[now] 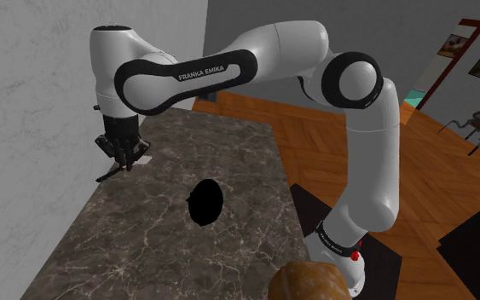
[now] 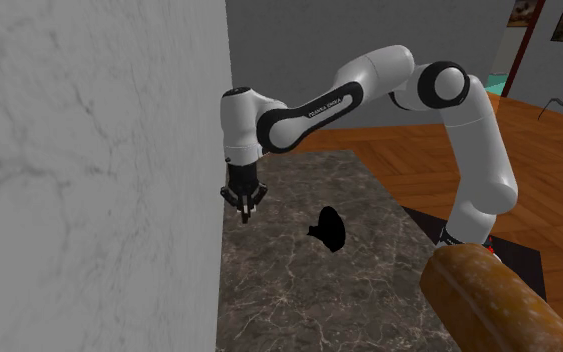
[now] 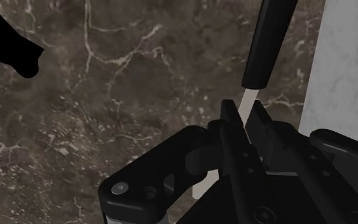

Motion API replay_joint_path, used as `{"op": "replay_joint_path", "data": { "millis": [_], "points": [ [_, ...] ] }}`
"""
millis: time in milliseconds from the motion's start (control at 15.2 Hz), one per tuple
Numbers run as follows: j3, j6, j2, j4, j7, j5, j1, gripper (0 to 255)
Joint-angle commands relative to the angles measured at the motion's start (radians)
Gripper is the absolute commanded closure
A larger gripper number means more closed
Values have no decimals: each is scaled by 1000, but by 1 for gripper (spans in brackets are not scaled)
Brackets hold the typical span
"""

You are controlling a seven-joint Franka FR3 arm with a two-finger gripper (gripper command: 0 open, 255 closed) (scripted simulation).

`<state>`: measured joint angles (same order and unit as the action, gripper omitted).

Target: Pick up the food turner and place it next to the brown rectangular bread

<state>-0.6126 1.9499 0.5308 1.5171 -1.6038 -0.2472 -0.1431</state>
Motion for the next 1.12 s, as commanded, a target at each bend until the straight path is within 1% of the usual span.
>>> {"op": "replay_joint_path", "data": {
  "millis": [0, 528, 1056],
  "points": [
    [-3, -23, -8, -16, 2, 5, -1, 255],
    [-13, -119, -29, -95, 9, 20, -5, 255],
    [-18, -223, -35, -197, 13, 26, -20, 255]
  ]
}}
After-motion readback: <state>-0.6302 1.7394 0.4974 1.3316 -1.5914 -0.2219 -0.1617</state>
